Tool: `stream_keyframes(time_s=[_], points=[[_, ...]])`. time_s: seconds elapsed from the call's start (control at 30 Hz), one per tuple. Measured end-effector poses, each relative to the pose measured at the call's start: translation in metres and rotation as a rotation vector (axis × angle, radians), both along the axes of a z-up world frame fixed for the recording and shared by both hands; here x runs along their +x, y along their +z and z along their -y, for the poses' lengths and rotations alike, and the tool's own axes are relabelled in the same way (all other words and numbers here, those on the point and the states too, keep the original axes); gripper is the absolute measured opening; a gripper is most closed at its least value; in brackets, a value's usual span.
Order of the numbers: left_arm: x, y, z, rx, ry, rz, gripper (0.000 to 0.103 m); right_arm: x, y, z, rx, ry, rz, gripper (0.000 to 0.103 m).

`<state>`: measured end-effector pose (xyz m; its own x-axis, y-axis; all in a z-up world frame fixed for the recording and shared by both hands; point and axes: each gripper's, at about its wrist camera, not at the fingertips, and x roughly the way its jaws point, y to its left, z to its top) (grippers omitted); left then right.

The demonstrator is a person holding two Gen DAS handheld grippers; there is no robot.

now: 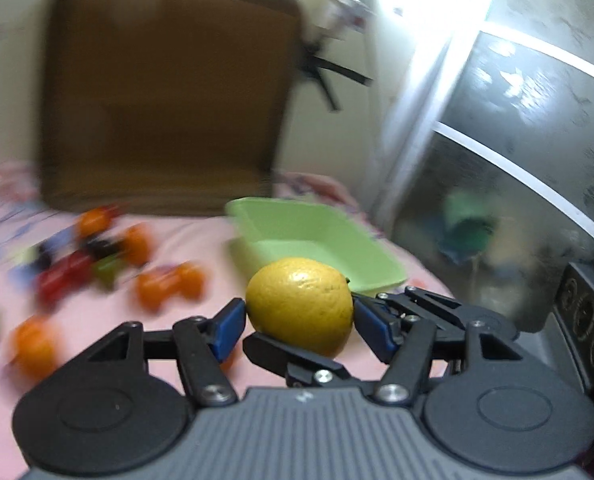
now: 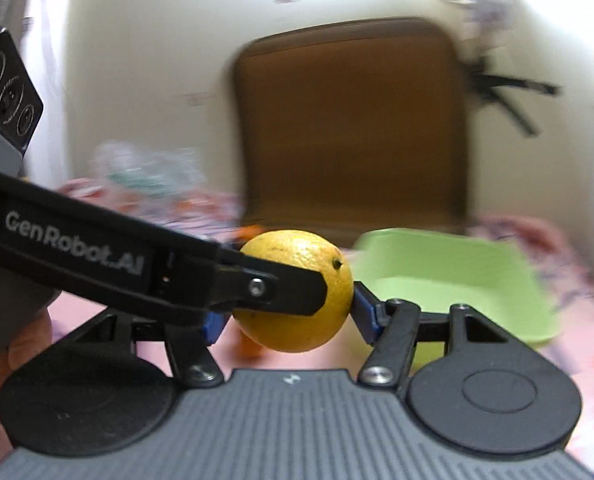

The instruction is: Organize fruits

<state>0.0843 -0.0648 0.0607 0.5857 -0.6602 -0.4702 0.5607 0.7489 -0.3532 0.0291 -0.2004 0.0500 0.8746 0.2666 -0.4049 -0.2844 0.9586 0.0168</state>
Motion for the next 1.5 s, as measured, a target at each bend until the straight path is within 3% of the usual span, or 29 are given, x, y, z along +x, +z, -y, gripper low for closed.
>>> stream_keyframes(time_s=[0.13,0.3,0.47,0.63,0.77,0.87,1.0,1.17,1.37,1.5], points=[[0.034,0.002,0.058,-0.024,-0.067,-0.013,0.063,0.024,0.000,0.038,-0.078,-0.103,0.010,0.065],[0.067,-0.012,0.106,-0.004,-0.059,-0.077,0.066,0.050,-0.017,0.060,-0.164,-0.150,-0.030,0.065],[0.078,-0.026,0.127,0.033,-0.050,-0.112,0.071,0.055,-0.029,0.076,-0.135,-0.171,-0.031,0.067],[0.074,-0.030,0.132,0.064,-0.034,-0.096,0.076,0.045,-0.028,0.078,-0.148,-0.188,0.004,0.072],[0.057,-0.015,0.114,0.048,-0.027,-0.054,0.076,0.036,-0.014,0.079,-0.097,-0.177,0.023,0.071],[0.029,0.000,0.080,0.029,-0.013,0.005,0.078,0.016,-0.011,0.081,0.021,-0.166,-0.006,0.071],[-0.009,0.000,0.021,0.053,0.084,0.044,0.078,-0.009,-0.022,0.072,0.194,-0.140,-0.089,0.071],[-0.041,-0.019,-0.034,0.141,0.231,0.008,0.078,-0.027,-0.034,0.039,0.331,-0.095,-0.189,0.071],[-0.063,-0.038,-0.062,0.221,0.343,-0.031,0.078,-0.040,-0.041,-0.009,0.299,-0.073,-0.234,0.071],[-0.073,-0.044,-0.073,0.235,0.375,-0.013,0.078,-0.044,-0.044,-0.023,0.293,-0.099,-0.249,0.071]])
